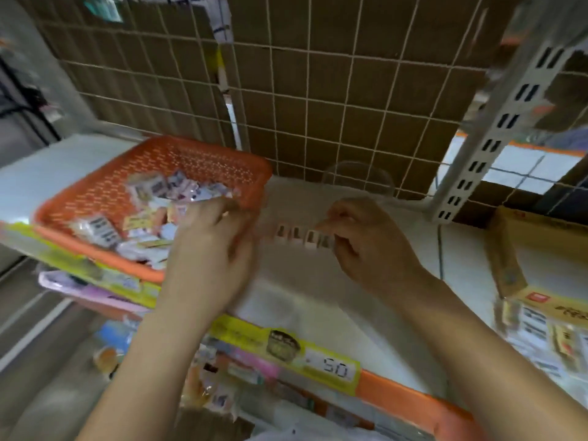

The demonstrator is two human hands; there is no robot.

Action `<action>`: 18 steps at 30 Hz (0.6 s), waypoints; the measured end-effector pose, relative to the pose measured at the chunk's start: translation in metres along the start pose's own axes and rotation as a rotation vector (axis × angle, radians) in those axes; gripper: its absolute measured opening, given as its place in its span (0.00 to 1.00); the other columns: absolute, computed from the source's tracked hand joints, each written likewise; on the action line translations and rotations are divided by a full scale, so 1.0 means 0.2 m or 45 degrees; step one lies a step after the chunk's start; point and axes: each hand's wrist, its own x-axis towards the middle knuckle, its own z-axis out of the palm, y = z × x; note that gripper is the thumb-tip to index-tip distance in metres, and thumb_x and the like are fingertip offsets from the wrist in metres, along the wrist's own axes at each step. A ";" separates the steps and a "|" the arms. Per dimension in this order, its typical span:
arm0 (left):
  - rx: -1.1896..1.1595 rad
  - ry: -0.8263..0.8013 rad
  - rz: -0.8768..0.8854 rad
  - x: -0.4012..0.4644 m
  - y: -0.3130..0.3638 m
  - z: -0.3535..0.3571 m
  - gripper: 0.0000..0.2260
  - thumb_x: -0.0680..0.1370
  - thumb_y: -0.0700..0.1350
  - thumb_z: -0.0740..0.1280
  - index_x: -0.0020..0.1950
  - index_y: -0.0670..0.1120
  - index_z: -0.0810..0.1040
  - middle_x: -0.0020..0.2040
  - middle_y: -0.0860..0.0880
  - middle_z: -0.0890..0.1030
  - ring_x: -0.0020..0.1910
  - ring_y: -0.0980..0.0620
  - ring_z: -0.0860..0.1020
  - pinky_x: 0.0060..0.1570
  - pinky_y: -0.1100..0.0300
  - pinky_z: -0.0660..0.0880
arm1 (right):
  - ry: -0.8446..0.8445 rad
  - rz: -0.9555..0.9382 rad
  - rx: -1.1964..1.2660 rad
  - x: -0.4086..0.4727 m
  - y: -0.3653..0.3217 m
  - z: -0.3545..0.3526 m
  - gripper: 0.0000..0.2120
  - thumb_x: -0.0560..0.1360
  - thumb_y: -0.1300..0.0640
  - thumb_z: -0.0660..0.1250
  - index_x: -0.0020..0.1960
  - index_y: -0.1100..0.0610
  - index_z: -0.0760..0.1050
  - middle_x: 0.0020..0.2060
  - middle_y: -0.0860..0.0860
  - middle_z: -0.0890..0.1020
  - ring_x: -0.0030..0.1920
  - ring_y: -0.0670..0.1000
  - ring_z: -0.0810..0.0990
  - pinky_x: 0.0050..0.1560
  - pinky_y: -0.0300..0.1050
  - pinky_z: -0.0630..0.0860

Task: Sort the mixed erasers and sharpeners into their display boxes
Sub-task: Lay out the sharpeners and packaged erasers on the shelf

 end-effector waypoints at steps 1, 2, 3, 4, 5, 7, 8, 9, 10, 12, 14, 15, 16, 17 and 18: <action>0.014 0.020 -0.045 0.00 -0.07 -0.03 0.17 0.72 0.47 0.58 0.49 0.39 0.82 0.46 0.39 0.79 0.45 0.39 0.76 0.48 0.53 0.68 | -0.014 -0.019 0.006 0.06 -0.03 0.03 0.17 0.67 0.61 0.55 0.46 0.60 0.82 0.43 0.57 0.80 0.42 0.61 0.79 0.42 0.49 0.77; 0.026 0.044 -0.087 0.00 -0.14 -0.06 0.17 0.73 0.47 0.58 0.49 0.39 0.82 0.47 0.39 0.80 0.46 0.39 0.76 0.48 0.53 0.68 | -0.030 -0.042 0.003 0.11 -0.07 0.05 0.17 0.67 0.60 0.55 0.45 0.60 0.82 0.42 0.57 0.80 0.42 0.61 0.79 0.43 0.49 0.77; 0.040 0.068 -0.122 -0.01 -0.20 -0.09 0.17 0.73 0.47 0.58 0.49 0.39 0.82 0.47 0.39 0.80 0.47 0.38 0.76 0.48 0.53 0.68 | -0.034 -0.074 -0.001 0.16 -0.09 0.08 0.16 0.67 0.60 0.55 0.43 0.60 0.81 0.42 0.57 0.80 0.41 0.61 0.79 0.43 0.49 0.77; 0.061 0.086 -0.154 -0.01 -0.26 -0.11 0.17 0.73 0.47 0.58 0.50 0.39 0.81 0.47 0.39 0.80 0.47 0.37 0.76 0.49 0.53 0.67 | -0.031 -0.106 -0.005 0.21 -0.12 0.11 0.16 0.67 0.60 0.56 0.43 0.60 0.81 0.42 0.57 0.80 0.41 0.61 0.79 0.44 0.49 0.77; 0.087 0.103 -0.178 0.00 -0.33 -0.13 0.15 0.74 0.46 0.60 0.50 0.38 0.81 0.47 0.39 0.80 0.47 0.37 0.76 0.49 0.53 0.66 | -0.028 -0.136 -0.003 0.26 -0.14 0.14 0.15 0.67 0.59 0.56 0.44 0.60 0.81 0.42 0.57 0.81 0.42 0.60 0.79 0.45 0.47 0.75; 0.143 0.131 -0.205 0.00 -0.45 -0.17 0.14 0.73 0.45 0.62 0.50 0.38 0.81 0.47 0.39 0.79 0.47 0.36 0.76 0.48 0.54 0.64 | -0.040 -0.175 0.031 0.37 -0.19 0.19 0.15 0.68 0.58 0.57 0.46 0.57 0.81 0.45 0.55 0.81 0.45 0.57 0.78 0.47 0.43 0.72; 0.164 0.130 -0.213 0.00 -0.51 -0.18 0.14 0.73 0.46 0.61 0.50 0.38 0.81 0.46 0.39 0.79 0.46 0.36 0.76 0.47 0.54 0.64 | -0.039 -0.186 0.053 0.42 -0.22 0.22 0.15 0.68 0.57 0.57 0.47 0.57 0.81 0.46 0.54 0.81 0.47 0.54 0.76 0.48 0.42 0.71; 0.175 0.126 -0.219 0.00 -0.56 -0.20 0.15 0.73 0.47 0.61 0.50 0.38 0.81 0.46 0.39 0.79 0.46 0.36 0.76 0.47 0.54 0.64 | -0.033 -0.197 0.070 0.46 -0.25 0.25 0.16 0.68 0.57 0.57 0.47 0.57 0.81 0.46 0.54 0.81 0.48 0.51 0.74 0.48 0.42 0.70; 0.176 0.123 -0.228 0.00 -0.61 -0.21 0.16 0.73 0.47 0.60 0.50 0.39 0.81 0.46 0.39 0.79 0.46 0.37 0.76 0.47 0.55 0.65 | -0.036 -0.198 0.079 0.51 -0.28 0.27 0.15 0.68 0.57 0.58 0.47 0.57 0.81 0.46 0.55 0.81 0.49 0.50 0.73 0.48 0.41 0.70; 0.157 0.123 -0.264 -0.01 -0.69 -0.24 0.16 0.74 0.47 0.60 0.50 0.40 0.81 0.47 0.41 0.79 0.47 0.40 0.75 0.48 0.55 0.66 | -0.109 -0.134 0.085 0.58 -0.32 0.32 0.13 0.70 0.61 0.61 0.51 0.58 0.81 0.50 0.54 0.80 0.52 0.51 0.73 0.50 0.41 0.67; 0.142 0.127 -0.289 -0.01 -0.74 -0.26 0.17 0.73 0.49 0.59 0.51 0.40 0.81 0.47 0.42 0.79 0.48 0.40 0.74 0.49 0.54 0.67 | -0.267 -0.059 0.071 0.65 -0.33 0.38 0.13 0.74 0.61 0.62 0.56 0.56 0.78 0.54 0.52 0.78 0.55 0.52 0.74 0.52 0.41 0.67; 0.139 0.124 -0.292 0.00 -0.77 -0.27 0.18 0.73 0.49 0.58 0.51 0.40 0.81 0.47 0.42 0.79 0.48 0.40 0.74 0.49 0.54 0.68 | -0.355 -0.017 0.075 0.68 -0.33 0.41 0.12 0.75 0.59 0.62 0.57 0.55 0.77 0.53 0.52 0.79 0.54 0.51 0.75 0.53 0.43 0.70; 0.137 0.115 -0.298 0.00 -0.79 -0.29 0.18 0.73 0.49 0.59 0.51 0.40 0.81 0.47 0.41 0.80 0.48 0.39 0.75 0.49 0.54 0.69 | -0.434 0.044 0.085 0.71 -0.33 0.43 0.12 0.75 0.57 0.61 0.57 0.54 0.77 0.52 0.52 0.79 0.53 0.51 0.76 0.52 0.45 0.72; 0.132 0.099 -0.307 0.01 -0.81 -0.30 0.17 0.73 0.49 0.60 0.51 0.39 0.81 0.46 0.41 0.80 0.48 0.39 0.75 0.49 0.53 0.70 | -0.483 0.102 0.091 0.74 -0.33 0.45 0.12 0.76 0.54 0.61 0.58 0.54 0.76 0.52 0.51 0.79 0.52 0.51 0.77 0.52 0.46 0.73; 0.128 0.085 -0.314 0.02 -0.83 -0.31 0.15 0.73 0.47 0.62 0.51 0.39 0.81 0.46 0.40 0.80 0.48 0.38 0.76 0.49 0.52 0.71 | -0.507 0.154 0.084 0.76 -0.34 0.47 0.13 0.77 0.52 0.61 0.58 0.54 0.75 0.51 0.49 0.79 0.52 0.50 0.76 0.51 0.45 0.72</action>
